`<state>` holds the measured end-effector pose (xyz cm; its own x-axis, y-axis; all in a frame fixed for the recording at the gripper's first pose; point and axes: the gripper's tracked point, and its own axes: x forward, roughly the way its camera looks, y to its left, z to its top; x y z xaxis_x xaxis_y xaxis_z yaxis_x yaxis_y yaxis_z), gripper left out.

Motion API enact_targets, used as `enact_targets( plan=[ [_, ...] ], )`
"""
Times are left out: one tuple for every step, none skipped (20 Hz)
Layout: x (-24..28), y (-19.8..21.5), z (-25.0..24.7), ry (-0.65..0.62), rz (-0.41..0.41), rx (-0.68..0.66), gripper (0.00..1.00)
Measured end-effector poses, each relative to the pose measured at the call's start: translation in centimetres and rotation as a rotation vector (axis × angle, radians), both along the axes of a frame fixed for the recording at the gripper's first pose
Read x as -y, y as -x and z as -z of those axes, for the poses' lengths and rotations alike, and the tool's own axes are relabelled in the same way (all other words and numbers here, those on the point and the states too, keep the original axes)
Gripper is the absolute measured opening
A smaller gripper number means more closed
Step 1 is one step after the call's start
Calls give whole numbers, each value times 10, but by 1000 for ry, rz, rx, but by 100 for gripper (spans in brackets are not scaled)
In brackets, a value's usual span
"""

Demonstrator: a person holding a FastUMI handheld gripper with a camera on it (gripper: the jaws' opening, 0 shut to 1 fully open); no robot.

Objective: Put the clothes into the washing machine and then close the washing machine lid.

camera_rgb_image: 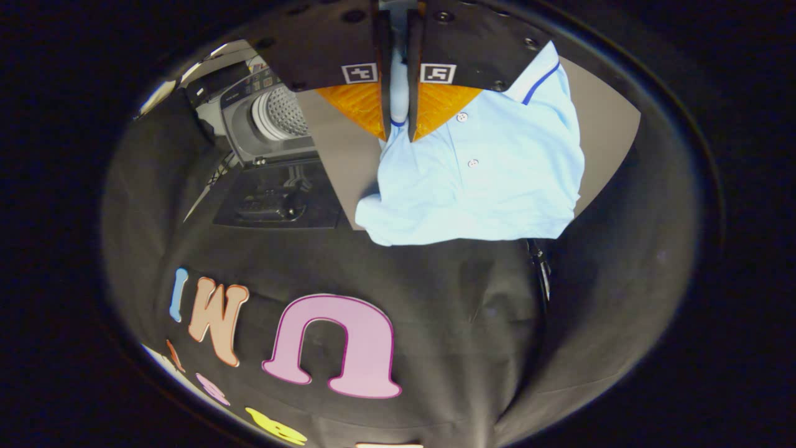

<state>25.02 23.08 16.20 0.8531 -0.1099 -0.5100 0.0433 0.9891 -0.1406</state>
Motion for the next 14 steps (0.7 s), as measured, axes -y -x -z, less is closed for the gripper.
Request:
enact_targets(
  plan=[
    [0, 0, -9, -3, -4, 31, 11],
    [1, 0, -14, -1, -6, 56, 11],
    [3, -1, -20, 4, -4, 80, 11],
    [3, 0, -27, 0, 0, 100, 11],
    [1, 0, -34, -11, -1, 124, 11],
    [0, -1, -42, -29, -2, 154, 11],
    [3, -3, -53, -36, 13, 188, 11],
    [10, -1, -62, -44, 28, 217, 10],
    [12, -1, -71, -52, 24, 235, 11],
    [18, -1, -75, -48, 37, 235, 10],
    [24, 1, -75, -50, 48, 236, 10],
    [22, -4, -72, -73, 45, 236, 10],
    [15, -12, -70, -112, 22, 240, 10],
    [3, -18, -57, -141, -8, 192, 10]
  ],
)
